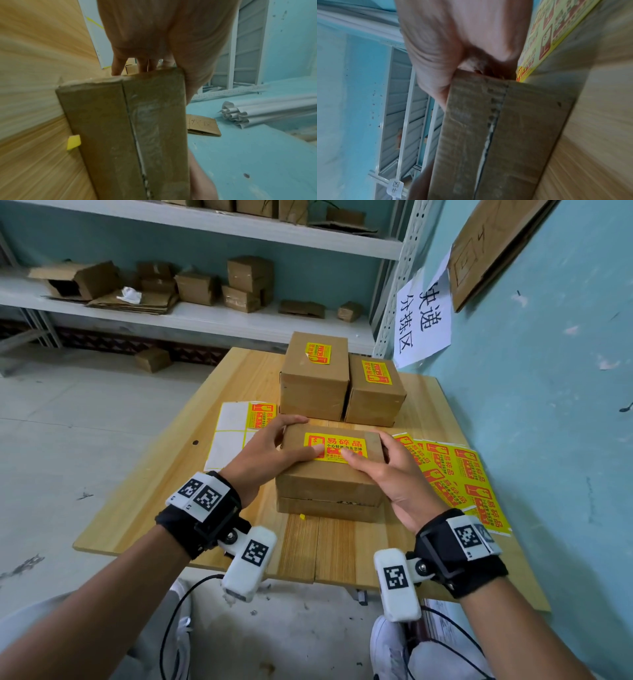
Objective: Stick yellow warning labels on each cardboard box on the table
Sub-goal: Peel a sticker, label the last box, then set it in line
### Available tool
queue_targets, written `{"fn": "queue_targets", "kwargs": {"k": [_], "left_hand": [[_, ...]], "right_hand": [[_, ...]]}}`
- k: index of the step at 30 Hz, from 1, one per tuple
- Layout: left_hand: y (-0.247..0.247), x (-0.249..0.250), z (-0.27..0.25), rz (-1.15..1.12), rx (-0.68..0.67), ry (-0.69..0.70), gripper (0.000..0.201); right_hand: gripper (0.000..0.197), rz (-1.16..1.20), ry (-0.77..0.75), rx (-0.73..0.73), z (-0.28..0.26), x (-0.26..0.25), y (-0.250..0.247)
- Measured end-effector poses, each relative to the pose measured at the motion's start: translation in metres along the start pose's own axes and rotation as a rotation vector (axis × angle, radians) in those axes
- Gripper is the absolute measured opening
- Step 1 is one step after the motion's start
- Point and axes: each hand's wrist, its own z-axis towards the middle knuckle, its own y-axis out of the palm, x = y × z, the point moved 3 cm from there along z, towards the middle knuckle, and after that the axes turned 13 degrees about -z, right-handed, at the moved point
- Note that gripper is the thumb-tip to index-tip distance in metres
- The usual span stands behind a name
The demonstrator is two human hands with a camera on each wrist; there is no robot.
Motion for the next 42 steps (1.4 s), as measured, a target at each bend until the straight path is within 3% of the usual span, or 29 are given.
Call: {"fn": "queue_targets", "kwargs": {"k": [6, 10, 14, 16, 18, 21, 26, 30, 34, 37, 39, 42], "left_hand": [[-0.002, 0.004, 0.000, -0.085, 0.020, -0.019, 0.025], [0.002, 0.001, -0.001, -0.007, 0.027, 0.034, 0.041], [-0.002, 0.004, 0.000, -0.029, 0.027, 0.013, 0.028], [-0.005, 0.005, -0.001, -0.042, 0.032, 0.010, 0.025], [-0.008, 0.006, -0.001, -0.050, 0.045, 0.024, 0.025], [-0.012, 0.008, -0.001, -0.076, 0.086, 0.057, 0.025], [-0.024, 0.018, 0.001, -0.137, 0.184, 0.106, 0.028], [-0.041, 0.028, 0.004, -0.244, 0.263, 0.160, 0.028], [-0.065, 0.048, 0.007, -0.367, 0.389, 0.212, 0.032], [-0.083, 0.061, 0.011, -0.400, 0.465, 0.226, 0.029], [-0.095, 0.070, 0.014, -0.426, 0.523, 0.229, 0.024], [-0.111, 0.081, 0.024, -0.410, 0.591, 0.235, 0.023]], "right_hand": [[0.031, 0.093, 0.047, -0.053, 0.002, 0.001, -0.010], [0.064, -0.007, 0.038, -0.020, 0.002, 0.002, -0.003], [0.033, 0.053, 0.076, -0.072, 0.003, -0.002, -0.008], [0.034, 0.055, 0.084, -0.073, 0.005, 0.000, -0.011], [0.048, 0.033, 0.090, -0.056, 0.004, -0.002, -0.010], [0.085, 0.025, 0.034, -0.007, 0.004, -0.007, -0.011], [0.105, 0.023, -0.061, 0.072, -0.003, -0.026, -0.011], [0.064, -0.036, -0.153, 0.069, -0.009, -0.045, -0.005], [0.058, -0.172, -0.274, 0.045, -0.002, -0.066, 0.021], [0.036, -0.231, -0.358, 0.072, 0.014, -0.092, 0.046], [0.040, -0.285, -0.397, 0.069, 0.032, -0.105, 0.064], [0.064, -0.382, -0.345, -0.003, 0.060, -0.118, 0.089]]}}
